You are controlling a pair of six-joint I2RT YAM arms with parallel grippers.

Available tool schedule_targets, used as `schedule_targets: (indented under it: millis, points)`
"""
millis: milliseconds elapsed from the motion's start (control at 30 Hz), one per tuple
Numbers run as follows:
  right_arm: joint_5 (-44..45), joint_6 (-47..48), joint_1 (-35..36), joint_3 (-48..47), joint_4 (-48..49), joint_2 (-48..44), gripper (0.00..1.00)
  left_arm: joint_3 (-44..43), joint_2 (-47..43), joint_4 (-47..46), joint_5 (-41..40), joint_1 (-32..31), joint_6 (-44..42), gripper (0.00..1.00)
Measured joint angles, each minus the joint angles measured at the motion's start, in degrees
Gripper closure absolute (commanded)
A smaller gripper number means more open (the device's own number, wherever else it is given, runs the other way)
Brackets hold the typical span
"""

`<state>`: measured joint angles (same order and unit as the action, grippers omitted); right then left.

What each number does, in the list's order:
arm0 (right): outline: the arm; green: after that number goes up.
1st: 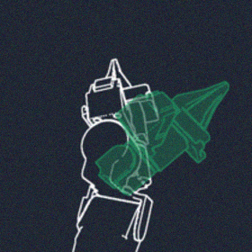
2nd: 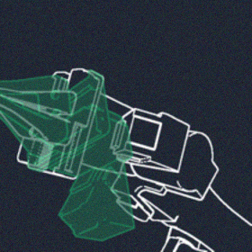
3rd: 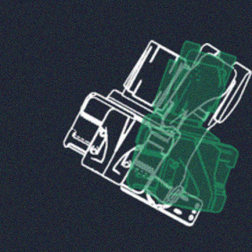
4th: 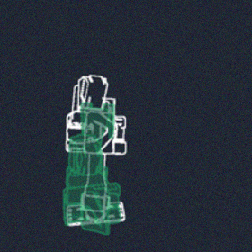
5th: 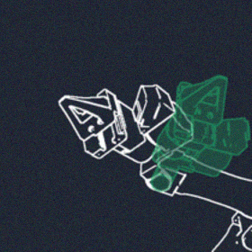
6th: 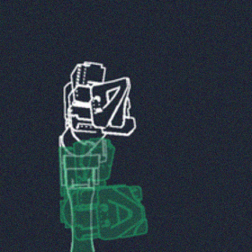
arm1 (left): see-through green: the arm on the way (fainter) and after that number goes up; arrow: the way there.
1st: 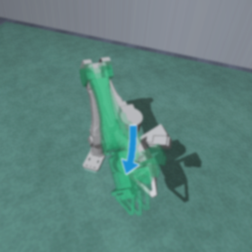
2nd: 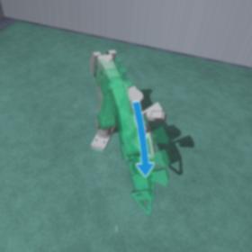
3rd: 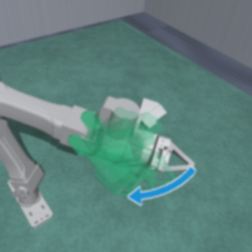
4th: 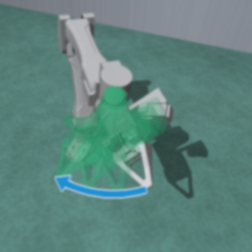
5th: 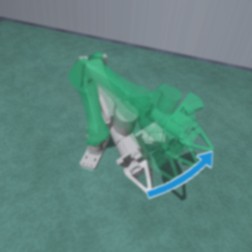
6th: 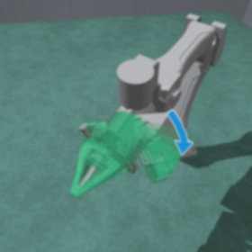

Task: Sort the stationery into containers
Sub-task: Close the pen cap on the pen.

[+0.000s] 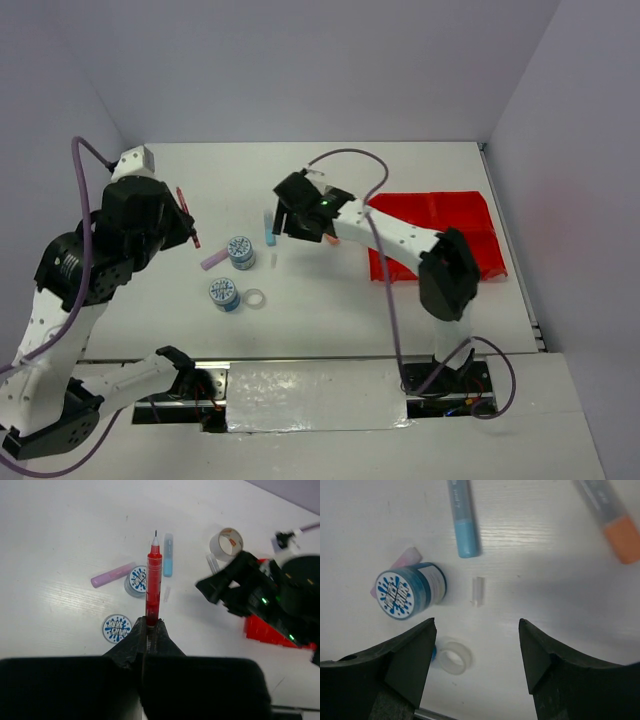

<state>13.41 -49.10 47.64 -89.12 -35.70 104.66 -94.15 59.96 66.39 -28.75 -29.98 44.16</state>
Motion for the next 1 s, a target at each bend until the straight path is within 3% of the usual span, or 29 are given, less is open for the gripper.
schedule_targets:
  millis: [133, 233, 400, 833, 900, 1000]
  points:
    - [2.4, -3.1, 3.1, -14.0, -6.4, 12.8, 0.33, 3.6, -3.1, -0.1, 3.7, 0.1, -1.5, 1.0]
    - [2.9, -4.1, 4.4, -18.3, -9.7, 17.9, 0.37, 6.7, -3.9, -0.4, 6.3, 0.1, -2.4, 1.0]
    - [2.8, -4.2, 4.9, -20.3, -12.0, 22.7, 0.39, 10.6, -4.3, -0.8, 10.9, 0.1, -3.7, 1.0]
    - [0.3, -3.9, 4.9, -24.0, -12.4, 29.5, 0.44, 11.5, -6.7, -1.7, 15.2, 0.1, -7.8, 1.0]
    - [0.3, -4.0, 4.9, -27.2, -13.4, 31.7, 0.48, 11.8, -6.7, -1.8, 15.4, 0.1, -8.1, 1.0]
    - [0.7, -4.0, 4.9, -28.7, -15.5, 32.6, 0.62, 12.0, -6.7, -2.2, 15.6, 0.1, -8.4, 1.0]
